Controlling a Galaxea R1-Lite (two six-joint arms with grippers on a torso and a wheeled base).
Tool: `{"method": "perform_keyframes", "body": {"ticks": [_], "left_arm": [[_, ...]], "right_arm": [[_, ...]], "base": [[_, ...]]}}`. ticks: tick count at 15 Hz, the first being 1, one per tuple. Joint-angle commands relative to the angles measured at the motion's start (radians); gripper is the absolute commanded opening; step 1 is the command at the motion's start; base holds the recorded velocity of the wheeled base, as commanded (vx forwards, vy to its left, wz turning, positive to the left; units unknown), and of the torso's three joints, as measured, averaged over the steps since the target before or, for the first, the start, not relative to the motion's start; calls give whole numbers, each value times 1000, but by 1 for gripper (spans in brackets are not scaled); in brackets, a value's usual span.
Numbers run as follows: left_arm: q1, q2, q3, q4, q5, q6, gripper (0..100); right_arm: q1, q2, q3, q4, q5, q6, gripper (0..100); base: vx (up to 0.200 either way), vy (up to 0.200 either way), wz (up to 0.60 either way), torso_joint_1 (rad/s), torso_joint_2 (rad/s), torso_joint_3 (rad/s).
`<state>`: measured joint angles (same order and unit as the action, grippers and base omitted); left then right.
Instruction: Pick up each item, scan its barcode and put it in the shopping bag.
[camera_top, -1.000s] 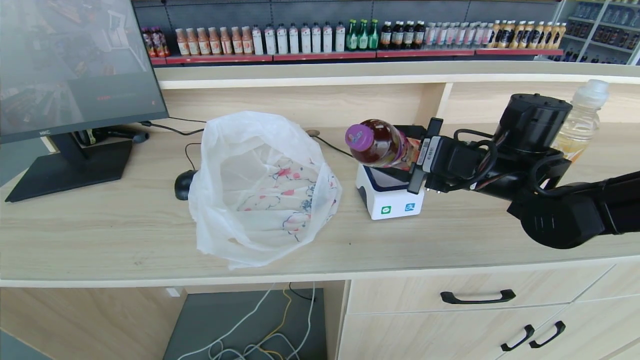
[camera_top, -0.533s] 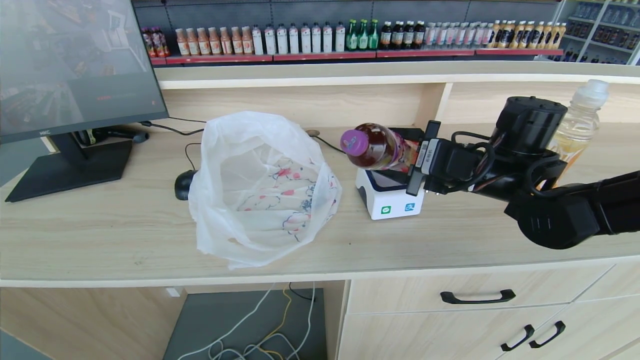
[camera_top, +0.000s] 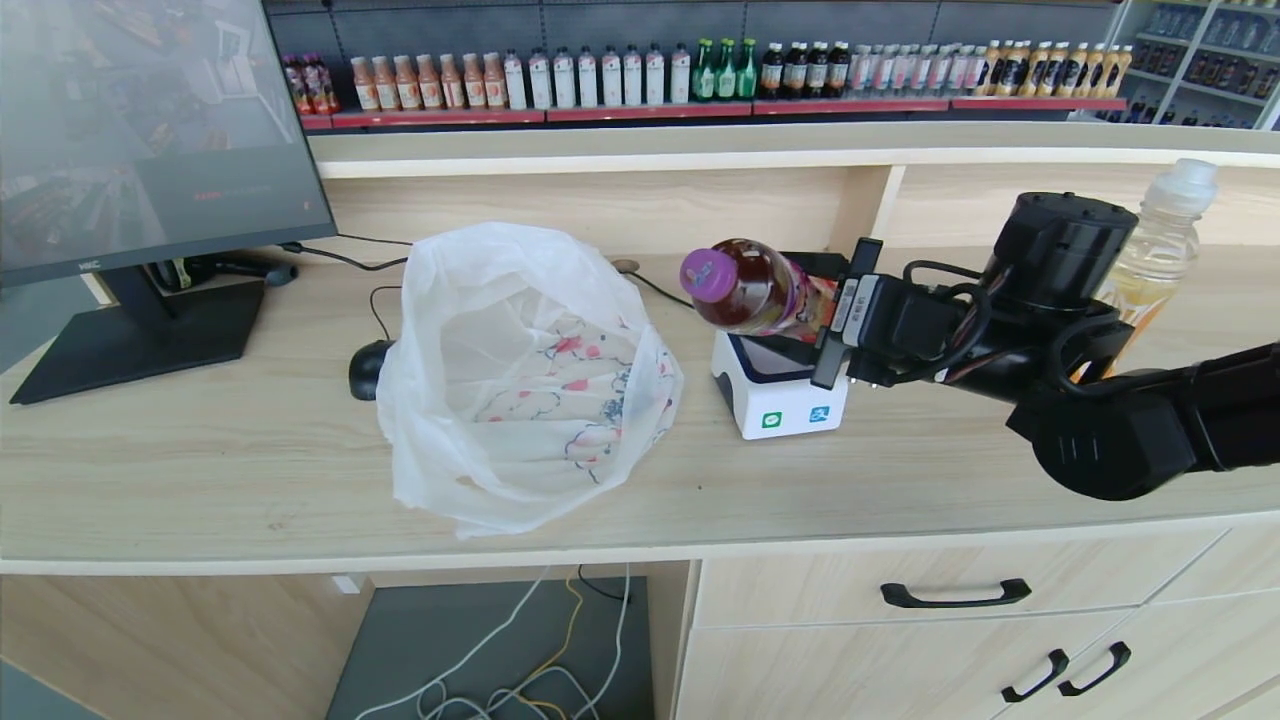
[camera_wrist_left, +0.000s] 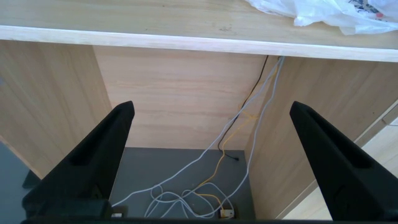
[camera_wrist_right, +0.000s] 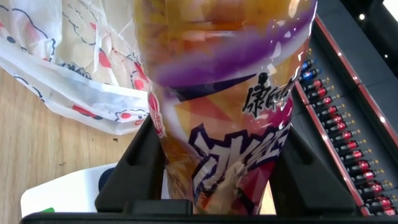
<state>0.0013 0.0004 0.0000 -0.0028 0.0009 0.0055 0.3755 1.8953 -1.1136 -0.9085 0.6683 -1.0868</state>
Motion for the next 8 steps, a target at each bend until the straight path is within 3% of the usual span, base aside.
{"method": "perform_keyframes", "body": {"ticks": [1,8], "left_arm": [[0,0,0,0,1,1,100],[0,0,0,0,1,1,100]], "right_arm": [[2,-4,1,-1,1,-1,0],[2,-25,-5,-27,-12,47,0]], "base": [[0,0,0,0,0,0],[0,0,0,0,0,0]]}}
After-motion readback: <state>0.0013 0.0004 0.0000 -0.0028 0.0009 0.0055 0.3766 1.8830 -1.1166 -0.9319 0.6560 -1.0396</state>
